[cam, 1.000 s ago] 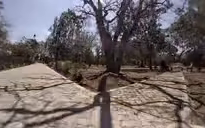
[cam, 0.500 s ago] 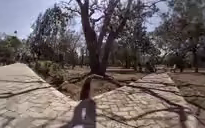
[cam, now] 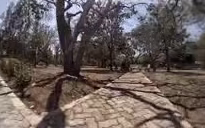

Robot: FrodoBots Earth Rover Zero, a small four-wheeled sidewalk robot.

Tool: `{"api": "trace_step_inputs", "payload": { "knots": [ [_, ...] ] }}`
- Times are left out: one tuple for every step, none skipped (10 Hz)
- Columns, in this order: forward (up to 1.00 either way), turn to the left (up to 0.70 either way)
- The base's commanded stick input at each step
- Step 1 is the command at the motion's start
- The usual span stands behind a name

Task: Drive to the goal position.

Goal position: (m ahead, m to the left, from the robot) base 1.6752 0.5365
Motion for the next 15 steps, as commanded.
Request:
{"api": "trace_step_inputs", "payload": {
  "knots": [
    [0.85,-0.31],
    [0.85,0.00],
    [0.85,0.00],
    [0.85,0.00],
    [0.85,0.00],
    [0.85,0.00],
    [0.85,0.00],
    [0.85,0.00],
    [0.85,0.00],
    [0.85,0.00],
    [0.85,0.00],
    [0.85,0.00],
    [0.85,0.00],
    [0.85,0.00],
    [0.85,0.00]
  ]
}}
